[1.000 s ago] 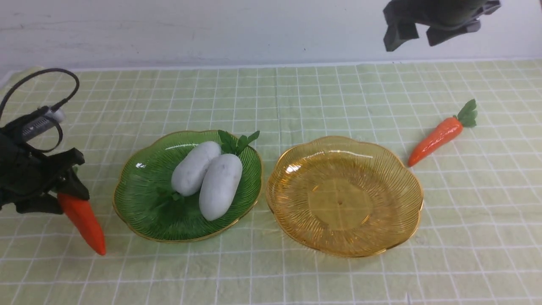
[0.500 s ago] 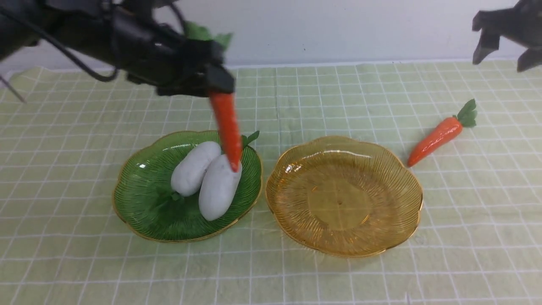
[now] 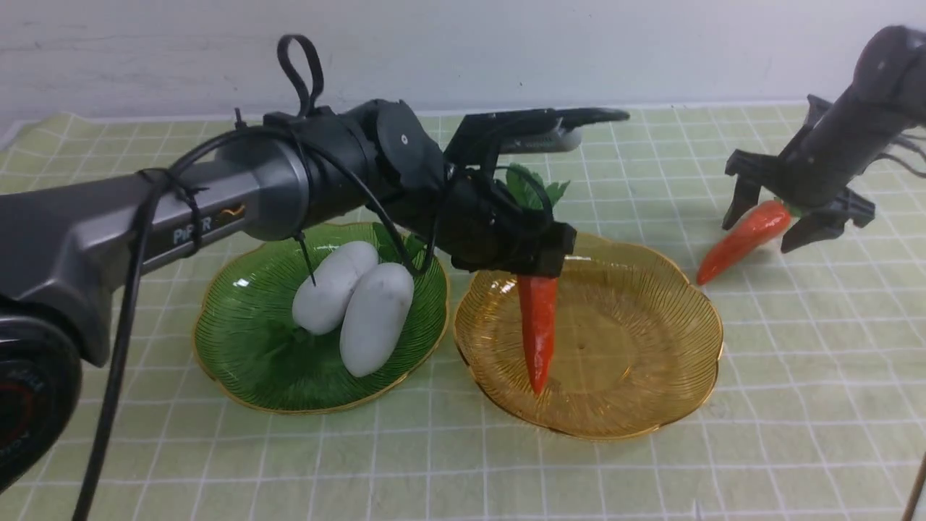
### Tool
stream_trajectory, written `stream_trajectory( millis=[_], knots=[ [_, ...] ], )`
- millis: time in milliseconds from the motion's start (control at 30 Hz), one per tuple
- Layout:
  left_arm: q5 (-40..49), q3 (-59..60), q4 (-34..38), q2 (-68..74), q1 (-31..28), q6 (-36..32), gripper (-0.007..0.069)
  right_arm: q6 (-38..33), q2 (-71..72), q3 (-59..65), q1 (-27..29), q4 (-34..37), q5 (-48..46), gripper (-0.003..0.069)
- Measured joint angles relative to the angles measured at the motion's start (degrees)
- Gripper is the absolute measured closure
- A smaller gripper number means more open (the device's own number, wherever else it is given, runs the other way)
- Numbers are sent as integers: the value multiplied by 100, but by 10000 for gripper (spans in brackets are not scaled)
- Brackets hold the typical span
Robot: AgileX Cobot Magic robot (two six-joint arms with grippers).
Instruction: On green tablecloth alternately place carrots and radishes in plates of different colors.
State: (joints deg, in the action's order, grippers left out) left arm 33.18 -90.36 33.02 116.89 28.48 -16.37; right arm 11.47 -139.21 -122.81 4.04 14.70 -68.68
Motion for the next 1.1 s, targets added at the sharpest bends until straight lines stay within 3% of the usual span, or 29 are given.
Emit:
stream_trajectory(
  millis=[67,100,167,267,300,333,400,500,567,633,867,1100],
  knots=[
    [44,0,-15,50,0,0,242,0,-49,0,0,13,45,100],
    [153,0,-36,77,0,0,162,0,-101,0,0,9,100,108],
    [284,-6,-40,77,0,-15,90,-11,-108,-4,0,16,125,131],
    [484,-66,-91,77,-13,4,20,-40,-136,-10,0,21,131,257],
    [732,-153,-194,67,-47,139,2,-72,-137,-11,6,21,131,365],
    [939,-221,-332,17,-100,341,5,-88,-131,-11,11,21,131,419],
    [1290,-366,-616,-91,-202,676,41,-127,-62,-11,18,21,119,409],
    [1847,-652,-1153,-311,-392,1085,167,-241,228,8,38,21,-5,402],
    [2524,-928,-2019,-743,-569,1406,413,-445,913,14,49,21,-180,402],
    [2829,-989,-2541,-1110,-619,1463,561,-569,1420,47,-26,21,-192,402],
    [3180,-801,-3442,-2413,-619,1604,632,-701,2588,1100,-740,32,-219,402],
    [3060,449,-3557,-4001,-619,1785,632,-745,2592,2344,-1546,-8,-263,402]
  ],
)
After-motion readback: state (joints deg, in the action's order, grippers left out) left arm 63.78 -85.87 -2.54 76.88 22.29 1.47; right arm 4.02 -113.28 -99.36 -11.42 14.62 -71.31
